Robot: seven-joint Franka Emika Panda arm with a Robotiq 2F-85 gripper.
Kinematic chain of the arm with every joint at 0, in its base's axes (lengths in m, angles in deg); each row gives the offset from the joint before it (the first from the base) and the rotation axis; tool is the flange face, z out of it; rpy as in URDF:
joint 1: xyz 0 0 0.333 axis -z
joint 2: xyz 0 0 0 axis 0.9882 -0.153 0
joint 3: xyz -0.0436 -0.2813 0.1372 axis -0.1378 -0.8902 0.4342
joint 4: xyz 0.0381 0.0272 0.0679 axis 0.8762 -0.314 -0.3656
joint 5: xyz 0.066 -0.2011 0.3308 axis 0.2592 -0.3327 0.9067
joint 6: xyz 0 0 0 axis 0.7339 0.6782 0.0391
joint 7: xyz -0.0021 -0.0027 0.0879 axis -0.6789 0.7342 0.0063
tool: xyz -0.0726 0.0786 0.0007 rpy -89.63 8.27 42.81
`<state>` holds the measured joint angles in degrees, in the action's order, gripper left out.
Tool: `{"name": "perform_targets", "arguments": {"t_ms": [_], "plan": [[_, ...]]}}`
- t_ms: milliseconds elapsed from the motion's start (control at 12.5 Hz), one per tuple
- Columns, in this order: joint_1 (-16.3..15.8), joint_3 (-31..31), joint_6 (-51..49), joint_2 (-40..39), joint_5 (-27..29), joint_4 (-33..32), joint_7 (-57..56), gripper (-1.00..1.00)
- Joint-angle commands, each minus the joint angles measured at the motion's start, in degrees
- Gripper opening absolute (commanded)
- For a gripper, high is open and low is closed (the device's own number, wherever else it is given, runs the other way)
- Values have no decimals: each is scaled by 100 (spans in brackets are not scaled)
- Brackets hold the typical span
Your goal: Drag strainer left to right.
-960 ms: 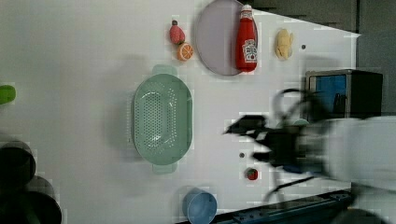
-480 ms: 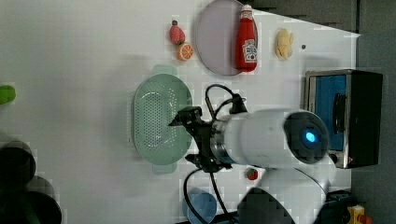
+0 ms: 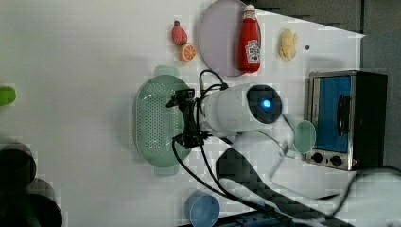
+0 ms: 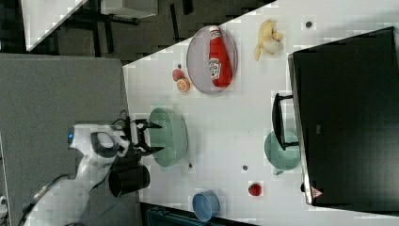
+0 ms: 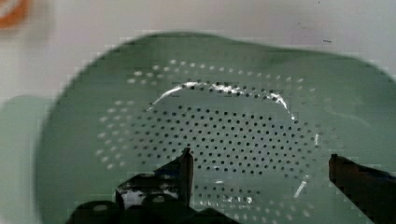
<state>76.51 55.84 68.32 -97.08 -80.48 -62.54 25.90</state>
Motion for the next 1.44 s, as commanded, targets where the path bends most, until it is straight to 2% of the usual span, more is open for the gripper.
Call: {"name": "perform_targets", "arguments": {"t_ms": [80, 720, 1200, 1440], "plan": [[-19, -128, 759, -179, -102, -235, 502, 100], [87, -678, 1346, -25, -260, -1034, 465, 100], [626, -704, 1625, 595, -261, -1869, 255, 100], [883, -831, 1797, 719, -261, -2145, -220, 100]]}}
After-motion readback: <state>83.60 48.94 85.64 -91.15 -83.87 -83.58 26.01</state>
